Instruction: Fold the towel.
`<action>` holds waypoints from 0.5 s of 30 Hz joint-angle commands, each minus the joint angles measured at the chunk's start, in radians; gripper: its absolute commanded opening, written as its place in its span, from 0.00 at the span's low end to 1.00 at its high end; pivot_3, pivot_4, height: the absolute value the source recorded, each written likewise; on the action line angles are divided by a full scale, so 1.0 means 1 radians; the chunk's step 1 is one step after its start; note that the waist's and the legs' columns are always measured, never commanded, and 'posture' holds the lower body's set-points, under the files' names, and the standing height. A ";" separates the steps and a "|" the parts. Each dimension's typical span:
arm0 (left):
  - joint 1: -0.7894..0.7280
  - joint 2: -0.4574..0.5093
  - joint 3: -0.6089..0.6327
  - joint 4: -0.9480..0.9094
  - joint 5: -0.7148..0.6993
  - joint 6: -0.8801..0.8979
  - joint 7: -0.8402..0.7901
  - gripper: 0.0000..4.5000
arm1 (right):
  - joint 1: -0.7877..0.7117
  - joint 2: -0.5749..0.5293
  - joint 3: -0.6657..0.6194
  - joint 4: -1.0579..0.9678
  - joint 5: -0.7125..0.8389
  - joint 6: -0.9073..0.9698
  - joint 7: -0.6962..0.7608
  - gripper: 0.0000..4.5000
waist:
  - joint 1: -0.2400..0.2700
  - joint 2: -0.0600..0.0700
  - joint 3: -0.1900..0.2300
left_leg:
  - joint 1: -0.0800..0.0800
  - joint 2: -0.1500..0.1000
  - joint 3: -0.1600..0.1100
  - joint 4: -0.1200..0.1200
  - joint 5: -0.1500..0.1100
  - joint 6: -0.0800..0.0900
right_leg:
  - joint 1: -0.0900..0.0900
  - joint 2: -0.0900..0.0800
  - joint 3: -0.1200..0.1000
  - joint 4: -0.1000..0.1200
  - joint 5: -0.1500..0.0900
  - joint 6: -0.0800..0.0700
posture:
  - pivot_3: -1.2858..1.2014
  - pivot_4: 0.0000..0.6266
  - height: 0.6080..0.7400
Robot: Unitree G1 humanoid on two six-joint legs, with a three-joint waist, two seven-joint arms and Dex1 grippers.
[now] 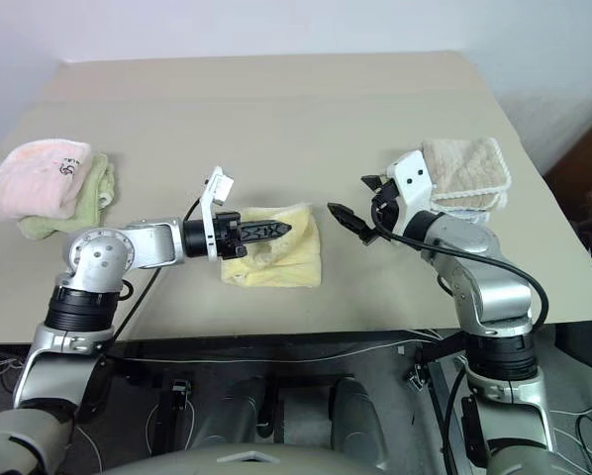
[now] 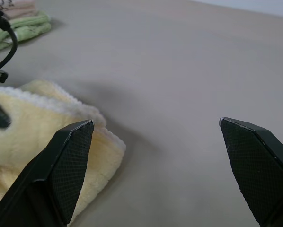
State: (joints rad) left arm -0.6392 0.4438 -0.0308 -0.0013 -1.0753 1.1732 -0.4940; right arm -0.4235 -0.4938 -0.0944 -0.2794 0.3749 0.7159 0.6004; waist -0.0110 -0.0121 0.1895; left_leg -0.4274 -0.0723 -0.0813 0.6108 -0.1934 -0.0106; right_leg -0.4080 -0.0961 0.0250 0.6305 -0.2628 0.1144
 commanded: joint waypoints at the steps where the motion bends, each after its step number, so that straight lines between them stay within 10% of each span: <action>1: -0.009 -0.008 -0.016 -0.022 0.027 0.021 -0.036 0.01 | -0.001 -0.015 -0.021 -0.033 0.001 -0.008 -0.022 1.00 | 0.000 0.000 0.000 | 0.000 0.000 0.000 0.000 0.000 0.000 | 0.000 0.000 0.000 0.000 0.000 0.000 | 0.52 0.24 1.00; 11: 0.040 0.077 0.066 -0.124 0.088 -0.042 -0.127 0.75 | -0.026 -0.019 -0.040 -0.023 0.067 0.008 0.006 1.00 | -0.003 0.000 0.000 | 0.000 0.001 0.000 0.000 0.000 0.000 | 0.000 0.000 0.000 0.000 0.000 0.000 | 0.52 0.24 1.00; 15: 0.077 0.166 0.146 -0.186 0.111 -0.144 -0.214 0.75 | -0.051 -0.011 -0.063 -0.041 0.173 0.083 0.033 1.00 | -0.002 0.000 0.001 | 0.000 0.001 0.000 -0.001 0.000 0.000 | -0.001 0.000 0.000 0.000 0.000 0.000 | 0.52 0.24 1.00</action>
State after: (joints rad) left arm -0.5600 0.5944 0.0695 -0.1427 -0.9705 1.0742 -0.6715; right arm -0.4496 -0.5080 -0.1319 -0.2741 0.4965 0.7820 0.6185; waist -0.0127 -0.0118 0.1903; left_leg -0.4274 -0.0712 -0.0817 0.6101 -0.1935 -0.0107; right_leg -0.4086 -0.0965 0.0249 0.6307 -0.2629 0.1140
